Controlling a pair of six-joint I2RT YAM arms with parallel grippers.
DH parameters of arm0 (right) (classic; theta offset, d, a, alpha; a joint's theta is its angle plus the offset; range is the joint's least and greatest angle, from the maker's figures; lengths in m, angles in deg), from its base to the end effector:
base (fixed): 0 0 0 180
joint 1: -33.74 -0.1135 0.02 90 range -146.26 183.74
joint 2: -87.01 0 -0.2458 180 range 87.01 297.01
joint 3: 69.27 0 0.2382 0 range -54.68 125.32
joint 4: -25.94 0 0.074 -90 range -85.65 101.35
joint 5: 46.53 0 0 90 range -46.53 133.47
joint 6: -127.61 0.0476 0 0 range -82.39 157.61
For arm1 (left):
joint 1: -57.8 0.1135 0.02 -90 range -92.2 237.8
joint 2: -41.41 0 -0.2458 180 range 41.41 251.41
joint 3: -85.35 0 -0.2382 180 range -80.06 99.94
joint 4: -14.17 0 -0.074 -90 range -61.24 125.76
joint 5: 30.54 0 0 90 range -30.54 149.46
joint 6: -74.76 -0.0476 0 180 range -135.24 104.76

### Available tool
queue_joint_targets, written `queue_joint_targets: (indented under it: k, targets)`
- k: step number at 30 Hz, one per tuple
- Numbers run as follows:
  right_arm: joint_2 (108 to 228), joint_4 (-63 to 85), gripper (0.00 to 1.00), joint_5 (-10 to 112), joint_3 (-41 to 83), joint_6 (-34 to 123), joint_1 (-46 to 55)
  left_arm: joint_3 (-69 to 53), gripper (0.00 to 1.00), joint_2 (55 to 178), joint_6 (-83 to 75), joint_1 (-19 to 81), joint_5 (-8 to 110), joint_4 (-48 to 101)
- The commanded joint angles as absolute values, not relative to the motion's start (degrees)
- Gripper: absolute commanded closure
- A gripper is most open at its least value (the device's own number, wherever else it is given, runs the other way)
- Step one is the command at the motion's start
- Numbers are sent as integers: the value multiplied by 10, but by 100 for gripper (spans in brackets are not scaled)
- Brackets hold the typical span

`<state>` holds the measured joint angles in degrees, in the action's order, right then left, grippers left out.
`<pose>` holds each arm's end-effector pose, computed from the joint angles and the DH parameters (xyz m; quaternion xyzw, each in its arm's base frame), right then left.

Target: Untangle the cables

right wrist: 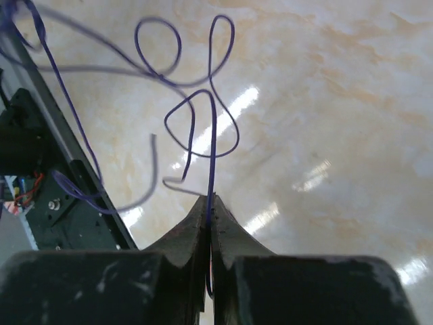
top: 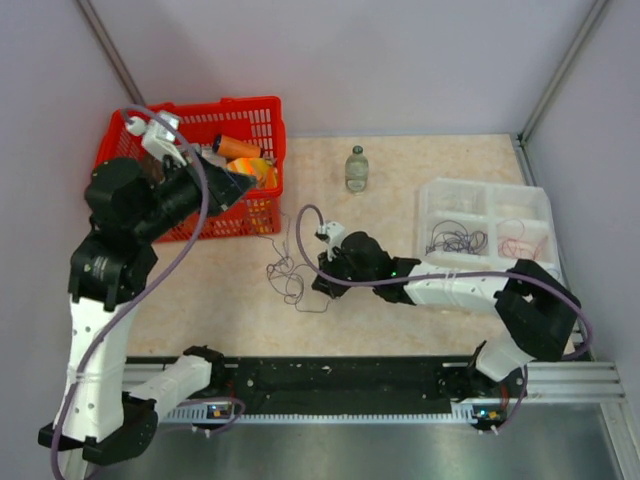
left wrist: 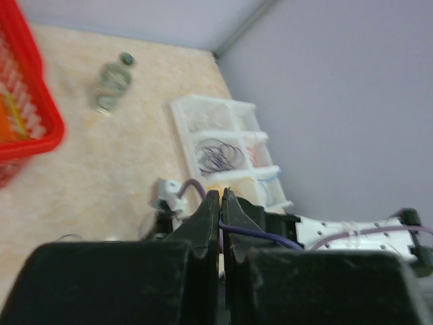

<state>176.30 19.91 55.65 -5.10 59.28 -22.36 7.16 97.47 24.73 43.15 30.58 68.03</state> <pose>0.1789 0.2843 0.1958 -0.3061 0.8119 0.3786 0.3223 0.1524 -0.0636 0.4717 -0.0009 0.7495 -0.4585 0.4775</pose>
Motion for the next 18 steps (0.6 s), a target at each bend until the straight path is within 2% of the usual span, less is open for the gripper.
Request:
queue_joint_targets:
  k: [1, 3, 5, 11, 13, 18]
  targets:
    - [1691, 163, 100, 448, -86, 649, -192, 219, 100, 950, 147, 433, 585, 787]
    - [1674, 146, 100, 437, -106, 677, -159, 271, 100, 936, 120, 433, 707, 808]
    - [1669, 121, 100, 393, -114, 703, -127, 309, 100, 930, 83, 433, 759, 798]
    - [1724, -8, 100, 303, -43, 713, -62, 424, 100, 964, 41, 433, 764, 792]
    - [1740, -28, 100, 307, -27, 703, -49, 460, 100, 978, 26, 433, 762, 795]
    - [1697, -35, 100, 282, -43, 722, 2, 511, 100, 990, 2, 434, 786, 783]
